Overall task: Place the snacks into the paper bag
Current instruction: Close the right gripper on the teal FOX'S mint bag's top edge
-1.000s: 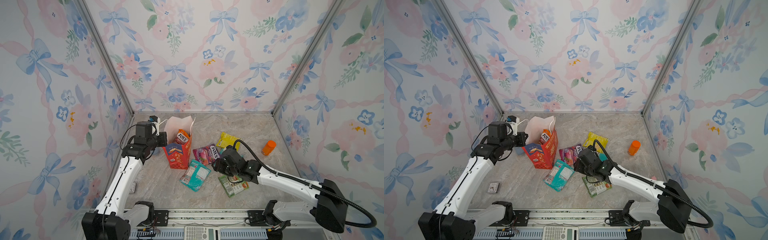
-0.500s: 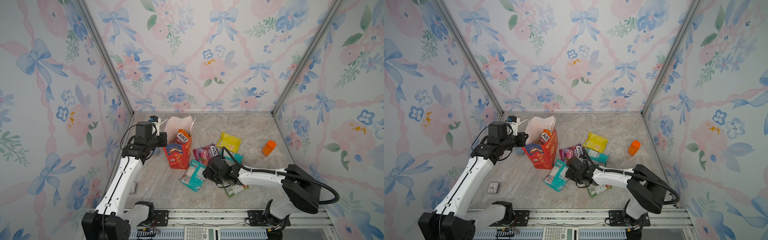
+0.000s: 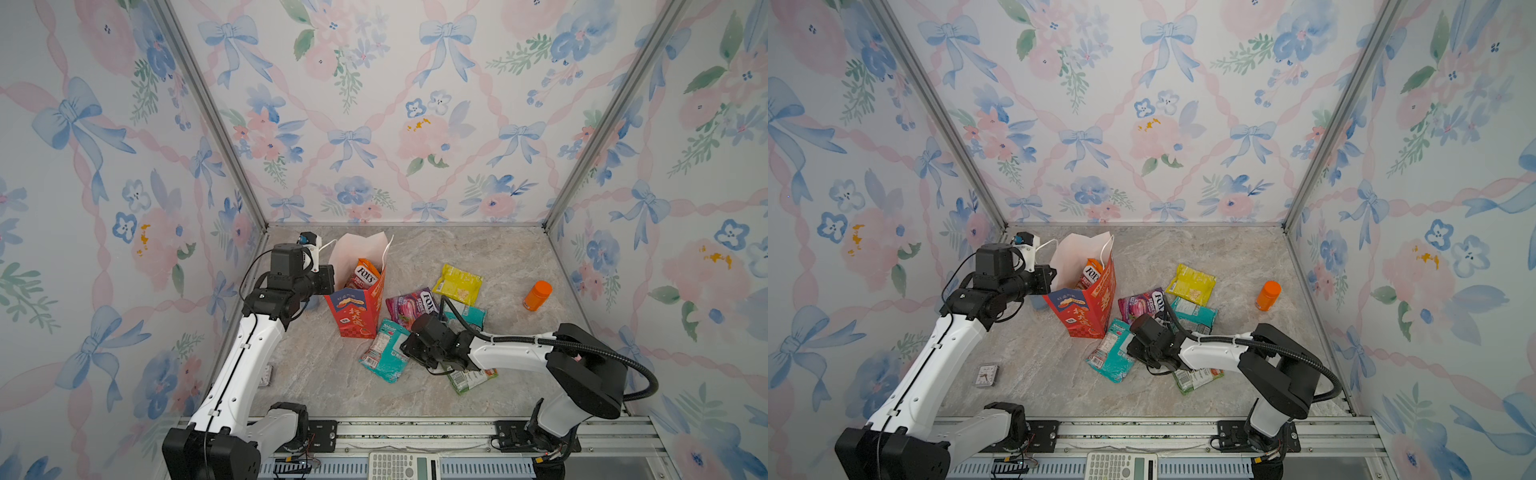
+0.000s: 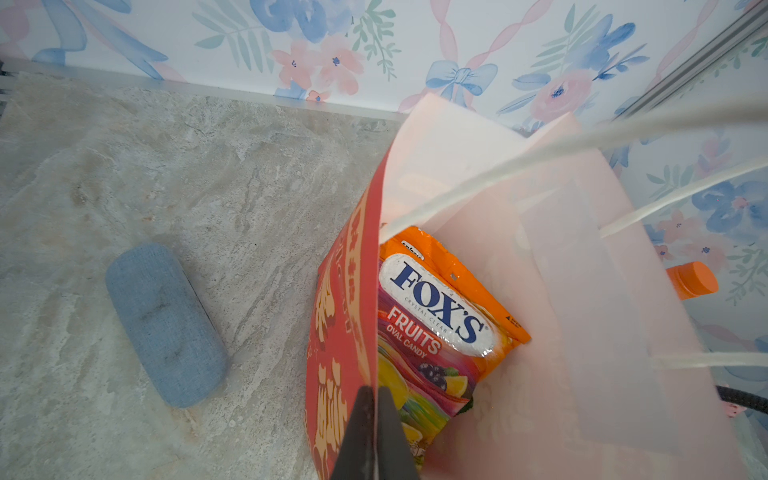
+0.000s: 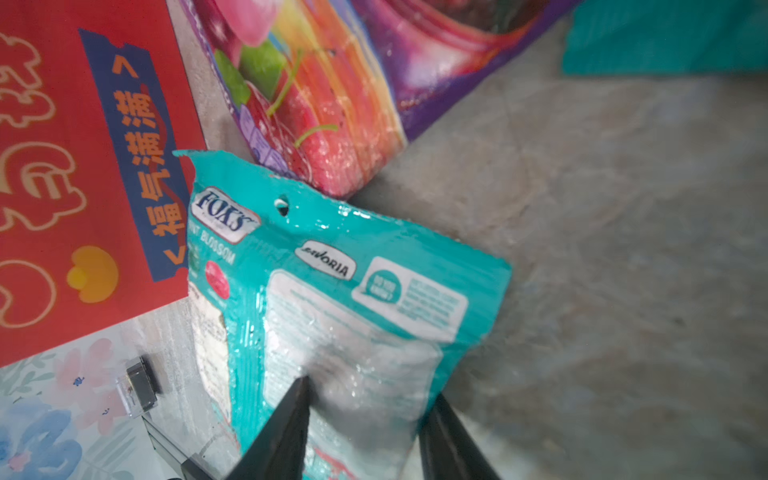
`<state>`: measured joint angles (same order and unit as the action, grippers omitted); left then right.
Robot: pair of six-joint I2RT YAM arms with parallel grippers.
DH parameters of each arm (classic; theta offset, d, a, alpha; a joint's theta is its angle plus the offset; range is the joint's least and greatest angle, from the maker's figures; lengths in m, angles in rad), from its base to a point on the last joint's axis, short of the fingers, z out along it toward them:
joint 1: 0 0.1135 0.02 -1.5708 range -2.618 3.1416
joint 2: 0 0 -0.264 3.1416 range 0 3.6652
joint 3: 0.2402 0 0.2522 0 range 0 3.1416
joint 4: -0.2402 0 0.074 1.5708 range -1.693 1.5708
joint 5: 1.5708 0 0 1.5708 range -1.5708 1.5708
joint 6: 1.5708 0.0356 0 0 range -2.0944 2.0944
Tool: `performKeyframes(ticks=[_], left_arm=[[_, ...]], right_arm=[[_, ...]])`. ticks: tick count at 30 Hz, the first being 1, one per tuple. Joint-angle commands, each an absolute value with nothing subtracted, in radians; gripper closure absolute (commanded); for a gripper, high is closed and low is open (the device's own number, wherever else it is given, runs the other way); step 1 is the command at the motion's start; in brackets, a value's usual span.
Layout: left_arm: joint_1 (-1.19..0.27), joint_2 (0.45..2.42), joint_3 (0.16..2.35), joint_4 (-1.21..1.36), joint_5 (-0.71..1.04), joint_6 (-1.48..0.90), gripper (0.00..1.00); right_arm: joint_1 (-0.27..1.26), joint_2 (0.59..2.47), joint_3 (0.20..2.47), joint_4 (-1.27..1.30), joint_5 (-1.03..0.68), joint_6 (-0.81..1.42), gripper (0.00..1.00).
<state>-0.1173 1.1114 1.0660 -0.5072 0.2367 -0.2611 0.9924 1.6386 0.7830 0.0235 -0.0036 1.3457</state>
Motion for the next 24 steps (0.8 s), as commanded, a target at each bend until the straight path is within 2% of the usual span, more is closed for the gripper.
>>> performKeyframes(ticks=[1, 9, 21, 24], left_arm=[[-0.12, 1.089, 1.066, -0.504, 0.252, -0.232, 1.0], [-0.12, 1.093, 1.064, -0.503, 0.25, -0.232, 1.0], [-0.118, 1.099, 1.066, -0.504, 0.246, -0.227, 1.0], [-0.118, 1.1, 1.067, -0.504, 0.247, -0.229, 1.0]], right_arm=[[1.002, 1.649, 0.766, 0.065, -0.009, 1.362, 0.61], [0.997, 1.669, 0.761, 0.077, -0.007, 1.364, 0.83], [0.994, 1.623, 0.767, 0.04, 0.021, 1.338, 0.99], [0.994, 1.606, 0.773, 0.021, 0.033, 1.321, 1.0]])
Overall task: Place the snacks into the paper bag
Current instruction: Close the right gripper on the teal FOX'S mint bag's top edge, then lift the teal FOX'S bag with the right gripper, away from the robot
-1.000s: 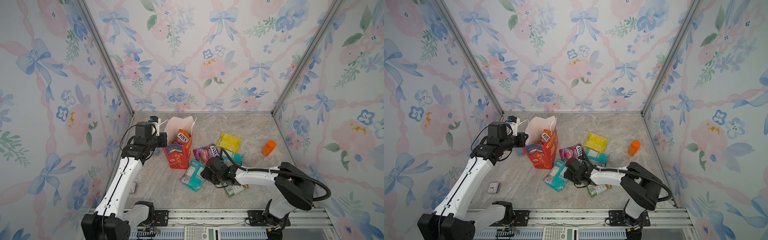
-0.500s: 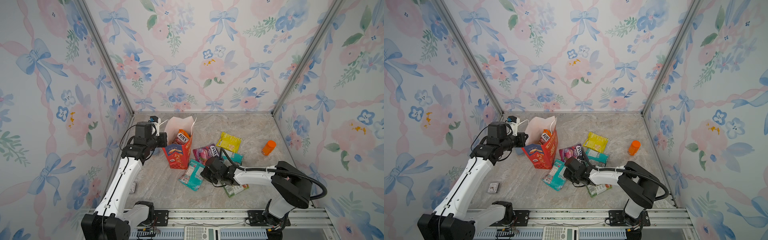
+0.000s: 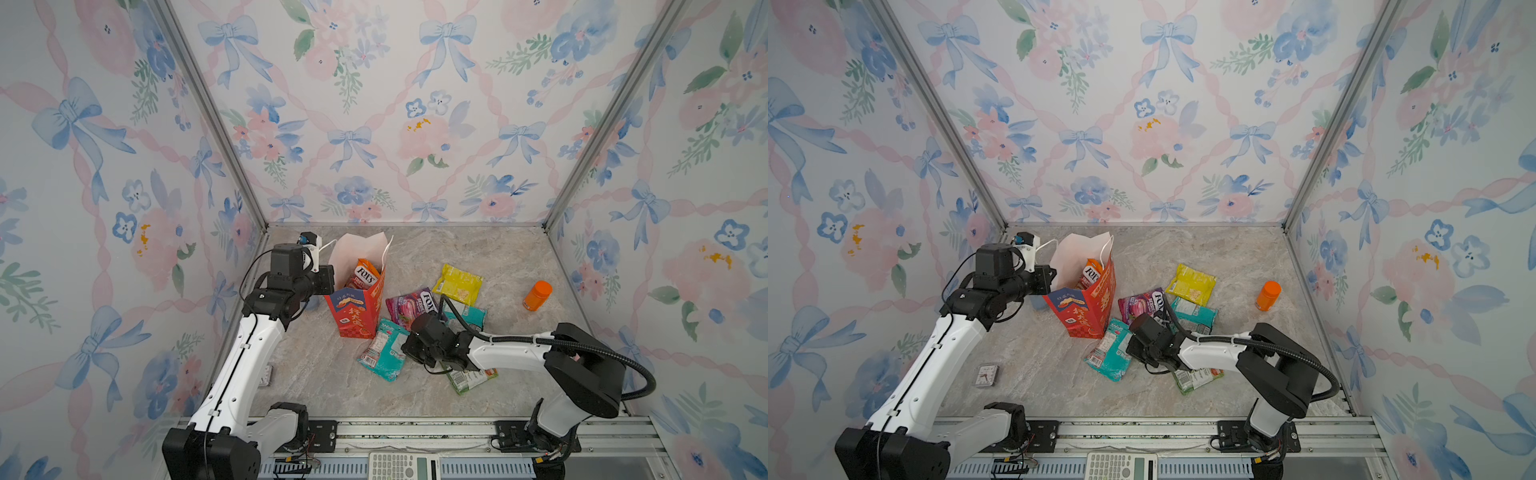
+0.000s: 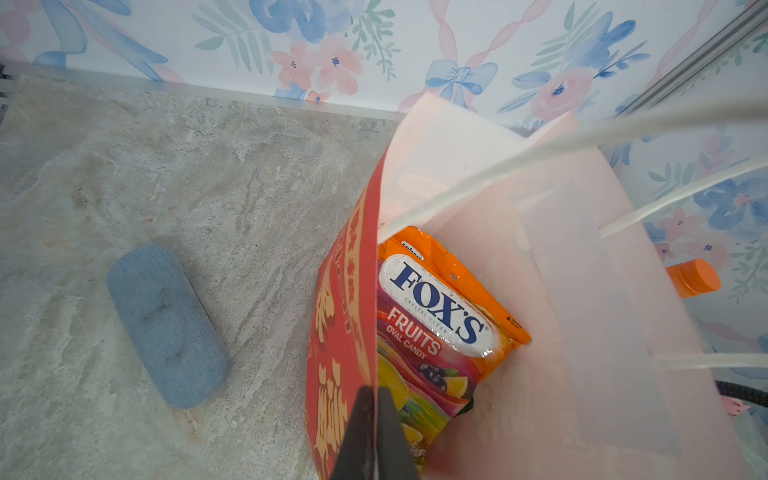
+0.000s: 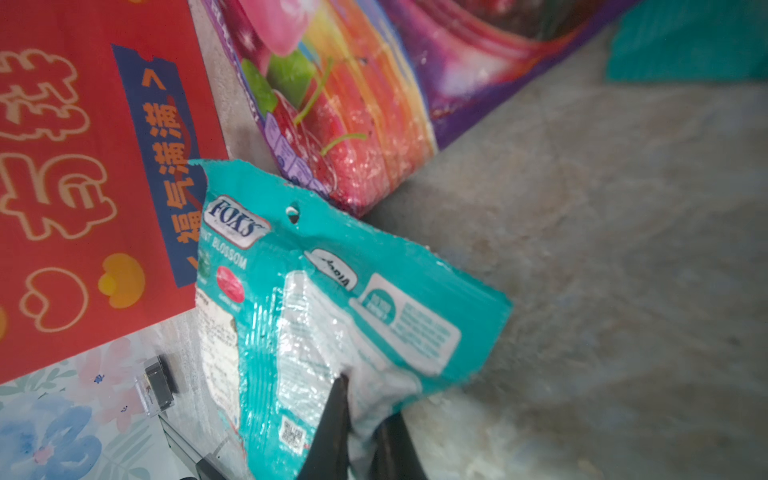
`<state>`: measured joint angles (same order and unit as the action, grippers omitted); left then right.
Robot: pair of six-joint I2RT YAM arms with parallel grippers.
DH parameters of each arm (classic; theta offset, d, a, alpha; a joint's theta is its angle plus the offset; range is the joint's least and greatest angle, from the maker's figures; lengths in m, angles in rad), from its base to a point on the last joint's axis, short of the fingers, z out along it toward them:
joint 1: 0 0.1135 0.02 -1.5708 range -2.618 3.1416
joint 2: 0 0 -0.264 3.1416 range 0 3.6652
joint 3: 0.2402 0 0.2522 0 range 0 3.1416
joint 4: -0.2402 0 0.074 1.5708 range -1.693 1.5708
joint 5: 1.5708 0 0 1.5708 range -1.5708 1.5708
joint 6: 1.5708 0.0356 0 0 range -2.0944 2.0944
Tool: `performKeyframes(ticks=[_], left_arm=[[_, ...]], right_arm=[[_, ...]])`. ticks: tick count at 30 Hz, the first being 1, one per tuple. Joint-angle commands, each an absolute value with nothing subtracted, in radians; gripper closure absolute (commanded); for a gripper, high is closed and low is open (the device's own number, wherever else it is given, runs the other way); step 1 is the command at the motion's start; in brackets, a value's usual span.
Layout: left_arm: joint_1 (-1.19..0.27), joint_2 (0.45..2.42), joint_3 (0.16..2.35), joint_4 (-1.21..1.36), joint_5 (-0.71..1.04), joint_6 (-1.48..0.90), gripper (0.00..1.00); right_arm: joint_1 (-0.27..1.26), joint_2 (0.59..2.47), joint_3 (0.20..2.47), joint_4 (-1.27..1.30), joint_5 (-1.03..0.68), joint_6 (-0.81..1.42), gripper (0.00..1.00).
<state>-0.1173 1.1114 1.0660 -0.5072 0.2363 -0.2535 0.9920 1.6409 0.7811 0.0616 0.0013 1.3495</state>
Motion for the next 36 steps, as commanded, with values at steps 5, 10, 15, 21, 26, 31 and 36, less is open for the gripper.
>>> performKeyframes(ticks=[5, 10, 15, 21, 26, 31, 36], left_arm=[[-0.118, 1.101, 1.067, -0.504, 0.247, -0.23, 1.0], [-0.118, 1.102, 1.068, -0.504, 0.249, -0.231, 1.0], [-0.118, 1.103, 1.069, -0.505, 0.249, -0.232, 1.0], [-0.119, 1.107, 1.07, -0.504, 0.252, -0.233, 1.0], [-0.12, 1.11, 1.072, -0.503, 0.254, -0.235, 1.0], [-0.12, 1.113, 1.075, -0.504, 0.258, -0.235, 1.0], [-0.12, 1.109, 1.077, -0.503, 0.259, -0.235, 1.0]], right_arm=[[0.992, 1.57, 0.785, -0.011, 0.054, 1.294, 1.0], [0.992, 1.526, 0.813, -0.071, 0.085, 1.249, 1.0], [0.991, 1.473, 0.844, -0.137, 0.12, 1.199, 1.0], [0.988, 1.404, 0.887, -0.235, 0.175, 1.13, 1.0], [0.966, 1.351, 0.93, -0.304, 0.201, 1.068, 1.0], [0.935, 1.314, 0.985, -0.378, 0.23, 0.997, 1.0], [0.887, 1.28, 1.023, -0.424, 0.24, 0.934, 1.0]])
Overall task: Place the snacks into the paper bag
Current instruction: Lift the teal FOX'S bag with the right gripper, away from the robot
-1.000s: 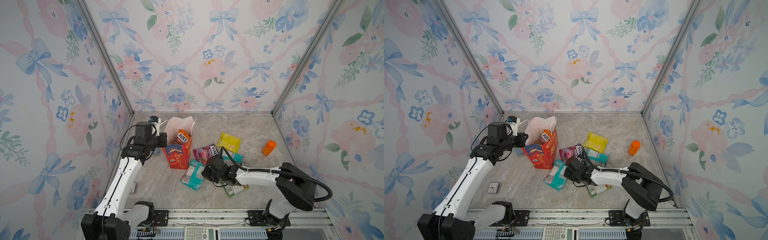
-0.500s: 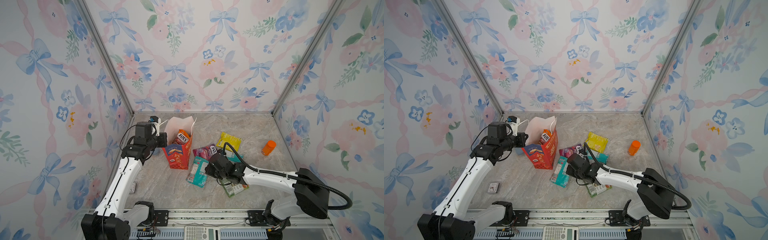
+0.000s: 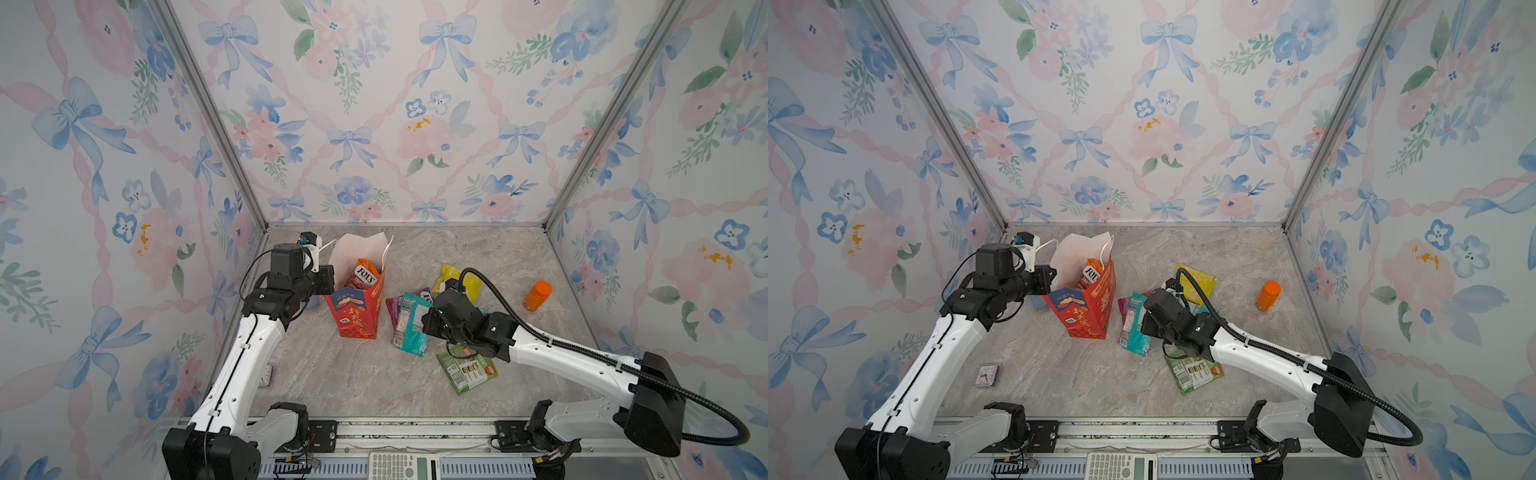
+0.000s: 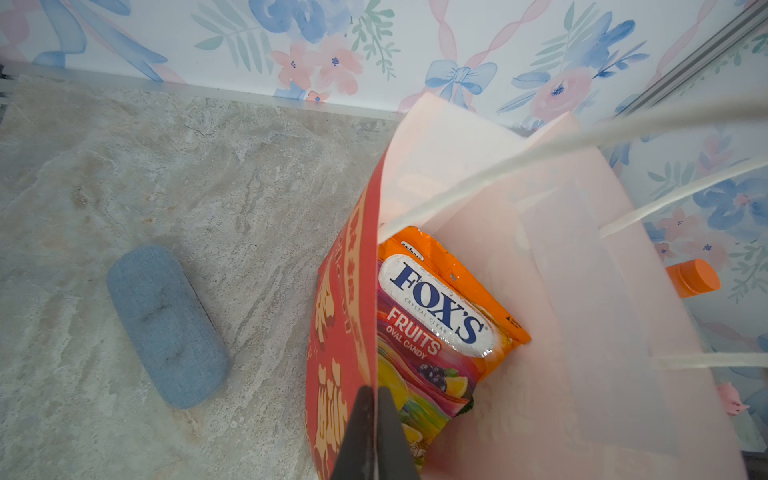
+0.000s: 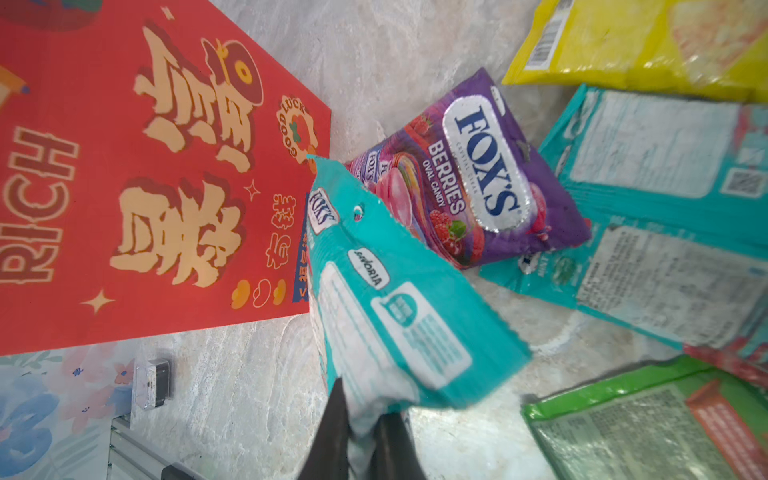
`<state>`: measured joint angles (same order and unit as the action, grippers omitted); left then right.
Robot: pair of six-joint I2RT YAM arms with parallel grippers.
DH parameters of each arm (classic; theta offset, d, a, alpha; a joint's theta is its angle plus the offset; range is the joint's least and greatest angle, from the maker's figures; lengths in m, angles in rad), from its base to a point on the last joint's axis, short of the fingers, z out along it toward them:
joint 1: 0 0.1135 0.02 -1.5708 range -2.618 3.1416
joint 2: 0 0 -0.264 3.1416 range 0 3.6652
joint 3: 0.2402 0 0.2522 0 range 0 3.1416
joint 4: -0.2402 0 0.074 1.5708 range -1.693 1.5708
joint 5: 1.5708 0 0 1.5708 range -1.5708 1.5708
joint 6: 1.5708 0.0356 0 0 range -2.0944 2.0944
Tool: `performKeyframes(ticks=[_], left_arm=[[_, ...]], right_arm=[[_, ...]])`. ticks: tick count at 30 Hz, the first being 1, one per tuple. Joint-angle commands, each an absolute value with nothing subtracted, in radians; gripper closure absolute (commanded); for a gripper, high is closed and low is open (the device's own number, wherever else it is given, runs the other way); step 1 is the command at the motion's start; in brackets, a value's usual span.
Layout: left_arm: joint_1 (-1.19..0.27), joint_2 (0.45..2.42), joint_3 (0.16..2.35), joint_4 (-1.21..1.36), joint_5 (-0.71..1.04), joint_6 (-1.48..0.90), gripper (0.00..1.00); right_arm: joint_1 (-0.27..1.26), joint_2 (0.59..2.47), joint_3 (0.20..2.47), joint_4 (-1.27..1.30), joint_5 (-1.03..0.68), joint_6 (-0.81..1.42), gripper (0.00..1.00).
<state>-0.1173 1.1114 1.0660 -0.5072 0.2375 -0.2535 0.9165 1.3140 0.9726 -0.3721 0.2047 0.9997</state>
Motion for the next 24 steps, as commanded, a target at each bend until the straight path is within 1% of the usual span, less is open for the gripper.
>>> performKeyframes(ticks=[1, 5, 11, 24], left_arm=[[-0.119, 1.108, 1.077, -0.504, 0.259, -0.236, 1.0], [-0.12, 1.107, 1.076, -0.504, 0.259, -0.237, 1.0], [-0.119, 1.109, 1.079, -0.504, 0.264, -0.238, 1.0], [-0.12, 1.103, 1.078, -0.503, 0.258, -0.237, 1.0]], right_arm=[[0.878, 1.273, 1.031, -0.435, 0.246, 0.923, 1.0], [0.833, 1.24, 1.073, -0.448, 0.272, 0.858, 1.0], [0.765, 1.25, 1.196, -0.474, 0.283, 0.747, 1.0], [0.736, 1.346, 1.519, -0.458, 0.301, 0.524, 1.0]])
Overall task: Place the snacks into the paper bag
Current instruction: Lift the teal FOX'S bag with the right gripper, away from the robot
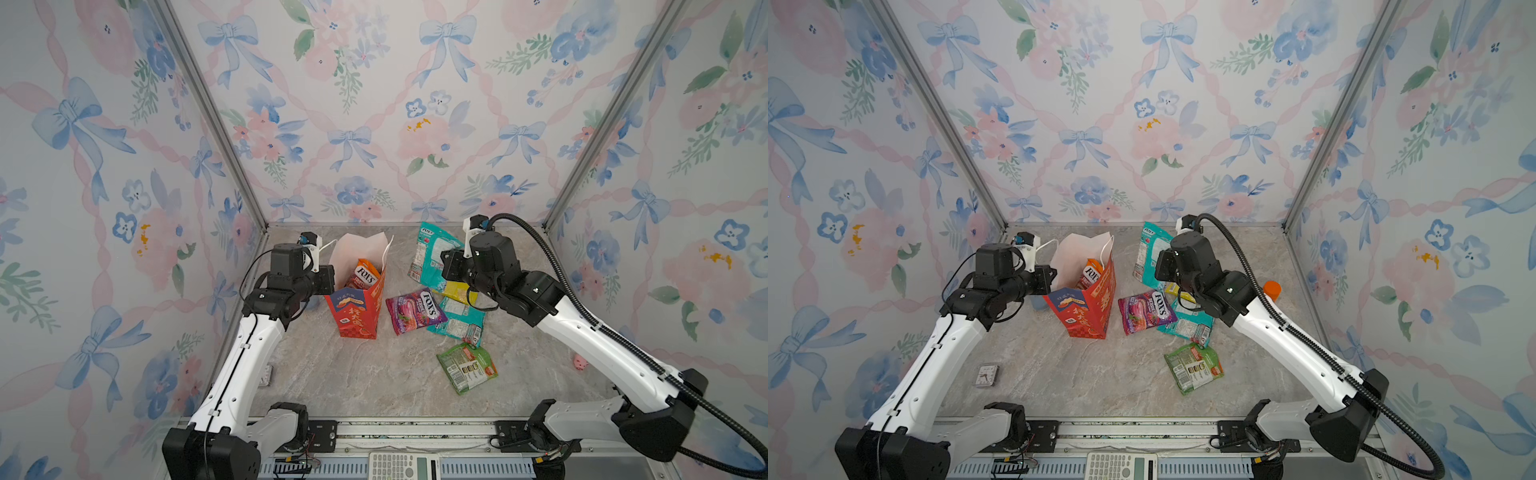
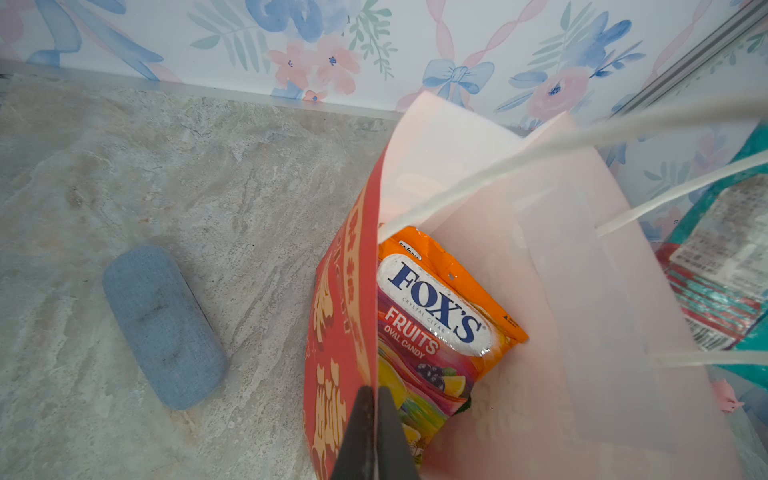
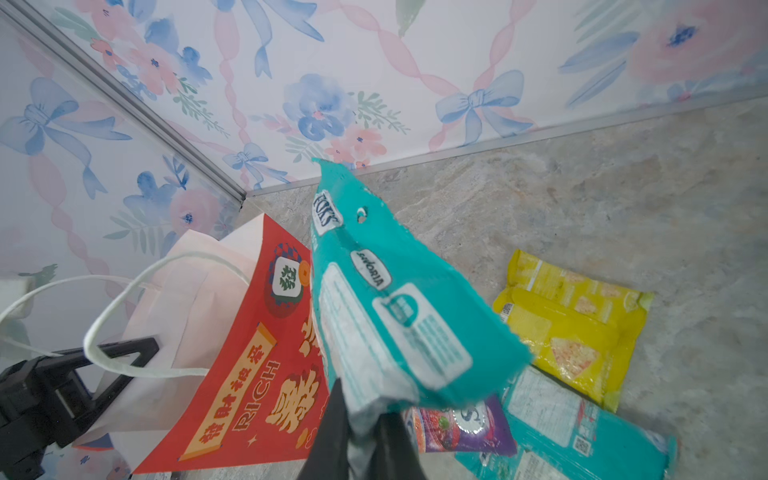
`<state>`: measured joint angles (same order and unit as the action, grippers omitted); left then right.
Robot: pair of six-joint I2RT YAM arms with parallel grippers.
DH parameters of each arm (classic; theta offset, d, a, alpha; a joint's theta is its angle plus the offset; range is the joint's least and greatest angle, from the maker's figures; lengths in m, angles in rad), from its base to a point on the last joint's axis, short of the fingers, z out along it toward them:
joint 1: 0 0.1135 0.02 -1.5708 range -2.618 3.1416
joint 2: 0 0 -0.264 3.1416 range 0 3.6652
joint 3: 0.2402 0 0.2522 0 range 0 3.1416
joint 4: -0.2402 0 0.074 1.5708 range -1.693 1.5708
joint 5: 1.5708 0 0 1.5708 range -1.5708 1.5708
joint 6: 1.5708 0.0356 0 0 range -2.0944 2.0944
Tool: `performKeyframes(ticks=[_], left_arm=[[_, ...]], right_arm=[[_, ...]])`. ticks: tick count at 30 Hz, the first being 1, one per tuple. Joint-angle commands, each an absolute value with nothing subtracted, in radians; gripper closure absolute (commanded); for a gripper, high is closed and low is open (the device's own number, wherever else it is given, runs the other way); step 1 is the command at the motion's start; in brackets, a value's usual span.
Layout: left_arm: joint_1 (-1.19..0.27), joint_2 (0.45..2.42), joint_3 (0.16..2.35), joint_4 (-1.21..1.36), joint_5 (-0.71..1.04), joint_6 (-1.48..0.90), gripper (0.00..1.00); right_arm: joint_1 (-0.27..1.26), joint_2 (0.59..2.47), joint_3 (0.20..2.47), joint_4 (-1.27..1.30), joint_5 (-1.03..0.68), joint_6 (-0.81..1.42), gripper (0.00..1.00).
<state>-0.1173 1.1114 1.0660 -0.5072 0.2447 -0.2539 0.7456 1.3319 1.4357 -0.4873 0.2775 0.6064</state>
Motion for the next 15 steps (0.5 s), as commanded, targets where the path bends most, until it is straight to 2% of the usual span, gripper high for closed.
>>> performKeyframes(ticks=[1, 15], left_arm=[[-0.12, 1.103, 1.077, -0.504, 0.257, -0.236, 1.0], [-0.12, 1.101, 1.075, -0.504, 0.255, -0.237, 1.0]], right_arm=[[0.737, 1.351, 1.542, -0.457, 0.3, 0.512, 1.0], [0.747, 1.483, 1.839, -0.413, 0.275, 0.393, 1.0]])
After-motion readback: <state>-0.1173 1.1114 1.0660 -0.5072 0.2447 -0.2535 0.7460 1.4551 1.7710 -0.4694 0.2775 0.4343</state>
